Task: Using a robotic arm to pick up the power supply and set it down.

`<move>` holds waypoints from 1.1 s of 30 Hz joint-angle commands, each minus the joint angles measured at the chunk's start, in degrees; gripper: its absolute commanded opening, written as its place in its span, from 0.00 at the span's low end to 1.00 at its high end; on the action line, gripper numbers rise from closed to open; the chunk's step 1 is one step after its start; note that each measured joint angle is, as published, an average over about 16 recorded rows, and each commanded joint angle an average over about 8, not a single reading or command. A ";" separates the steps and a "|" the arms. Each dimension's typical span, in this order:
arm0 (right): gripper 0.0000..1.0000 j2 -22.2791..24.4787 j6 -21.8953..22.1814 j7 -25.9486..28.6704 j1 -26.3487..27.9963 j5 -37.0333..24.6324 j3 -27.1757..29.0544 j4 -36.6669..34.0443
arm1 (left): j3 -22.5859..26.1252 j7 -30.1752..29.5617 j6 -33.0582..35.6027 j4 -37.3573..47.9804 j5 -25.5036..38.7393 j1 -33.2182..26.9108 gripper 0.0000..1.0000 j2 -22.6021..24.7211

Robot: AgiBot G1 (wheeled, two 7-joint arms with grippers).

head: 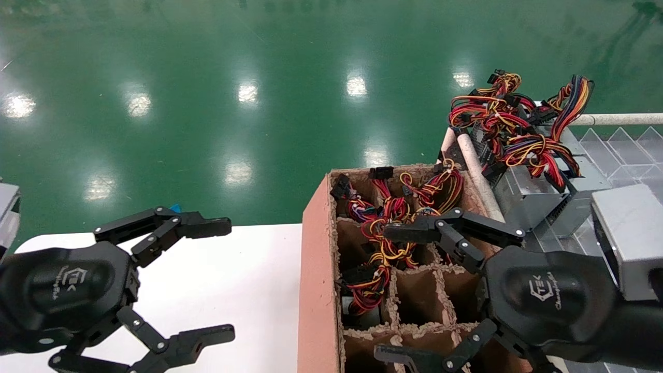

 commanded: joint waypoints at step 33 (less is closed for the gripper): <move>1.00 0.00 0.00 0.00 0.00 0.00 0.00 0.00 | 0.00 0.00 0.00 0.00 0.00 0.00 1.00 0.00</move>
